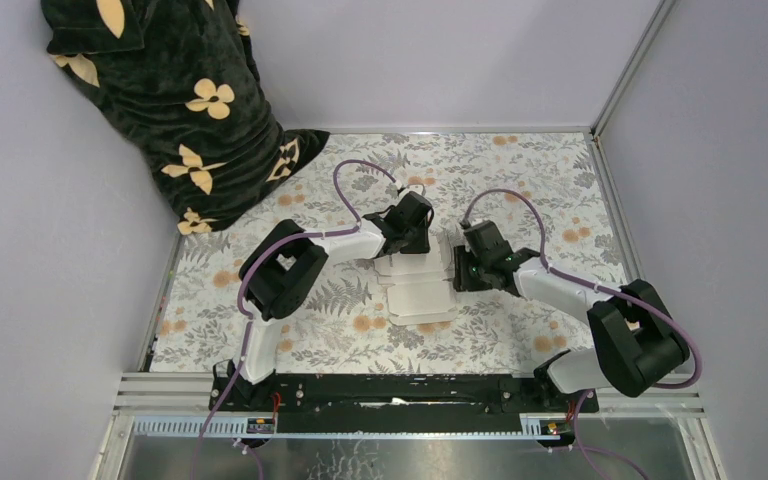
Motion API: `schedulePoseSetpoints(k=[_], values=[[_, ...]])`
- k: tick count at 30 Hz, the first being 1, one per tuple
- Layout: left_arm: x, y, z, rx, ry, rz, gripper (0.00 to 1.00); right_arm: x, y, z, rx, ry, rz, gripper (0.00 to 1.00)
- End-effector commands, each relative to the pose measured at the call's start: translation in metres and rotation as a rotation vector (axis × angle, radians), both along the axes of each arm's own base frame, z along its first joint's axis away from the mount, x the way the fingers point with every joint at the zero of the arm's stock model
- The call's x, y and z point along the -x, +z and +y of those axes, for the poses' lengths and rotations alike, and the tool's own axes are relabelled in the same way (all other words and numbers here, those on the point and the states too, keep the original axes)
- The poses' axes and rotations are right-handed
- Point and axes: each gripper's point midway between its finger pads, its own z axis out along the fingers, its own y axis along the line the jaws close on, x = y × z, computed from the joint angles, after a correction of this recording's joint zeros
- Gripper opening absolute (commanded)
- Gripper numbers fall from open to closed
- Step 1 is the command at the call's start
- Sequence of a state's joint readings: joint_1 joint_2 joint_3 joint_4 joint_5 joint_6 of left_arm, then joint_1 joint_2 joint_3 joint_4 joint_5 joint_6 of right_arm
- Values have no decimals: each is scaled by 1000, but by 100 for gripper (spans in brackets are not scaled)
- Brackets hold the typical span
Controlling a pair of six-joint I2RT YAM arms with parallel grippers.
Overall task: Fold the paper box
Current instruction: Fold the paper box at the center of the board.
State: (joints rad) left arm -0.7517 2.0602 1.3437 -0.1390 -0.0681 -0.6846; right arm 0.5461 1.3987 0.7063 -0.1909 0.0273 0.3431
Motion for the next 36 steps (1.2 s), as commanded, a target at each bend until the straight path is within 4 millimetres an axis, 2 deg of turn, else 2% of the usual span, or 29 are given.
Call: schedulePoseSetpoints(k=[1, 6, 13, 22, 23, 29, 36], values=[[27, -45, 14, -90, -29, 94, 33, -3, 2, 8, -171, -36, 2, 41], [29, -48, 16, -91, -29, 99, 33, -4, -2, 8, -215, -42, 10, 39], [29, -50, 16, -91, -29, 104, 33, -15, -3, 1, -203, -105, 11, 24], [30, -52, 15, -89, -33, 109, 33, -20, -3, -6, -208, -143, 3, 27], [30, -52, 15, -91, -35, 110, 33, -26, 0, -5, -220, -148, -22, 27], [30, -53, 14, -88, -37, 114, 33, -30, -3, -7, -230, -178, -17, 24], [31, -54, 14, -89, -39, 117, 33, -33, -6, 5, -297, -158, -3, 20]])
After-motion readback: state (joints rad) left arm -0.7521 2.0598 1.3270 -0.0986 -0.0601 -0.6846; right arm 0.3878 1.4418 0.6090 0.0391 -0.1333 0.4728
